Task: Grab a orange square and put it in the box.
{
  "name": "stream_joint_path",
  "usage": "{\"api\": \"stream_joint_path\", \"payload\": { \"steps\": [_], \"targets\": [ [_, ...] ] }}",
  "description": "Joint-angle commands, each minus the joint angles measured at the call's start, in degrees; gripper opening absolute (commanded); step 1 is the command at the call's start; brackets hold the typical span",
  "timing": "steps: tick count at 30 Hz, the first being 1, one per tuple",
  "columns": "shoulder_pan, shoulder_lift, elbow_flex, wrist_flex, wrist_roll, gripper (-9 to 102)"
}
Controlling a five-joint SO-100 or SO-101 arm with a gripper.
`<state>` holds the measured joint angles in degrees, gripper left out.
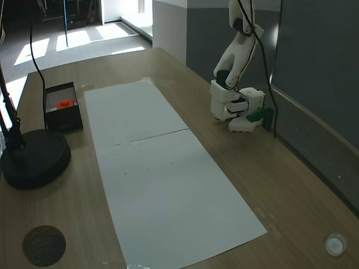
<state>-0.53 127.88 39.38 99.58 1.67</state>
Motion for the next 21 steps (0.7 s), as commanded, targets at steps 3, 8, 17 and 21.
{"api": "stream_joint_path", "payload": {
  "steps": [3, 8, 17, 21],
  "targets": [
    [-1.2, 17.3, 21.6, -0.9, -0.1, 0],
    [-0.7, 32.0, 40.2, -1.0, -0.1, 0],
    [-0.7, 55.9, 67.1, -13.9, -4.1, 0],
    [-0.6, 65.9, 80.3, -23.7, -1.8, 0]
  ]
}}
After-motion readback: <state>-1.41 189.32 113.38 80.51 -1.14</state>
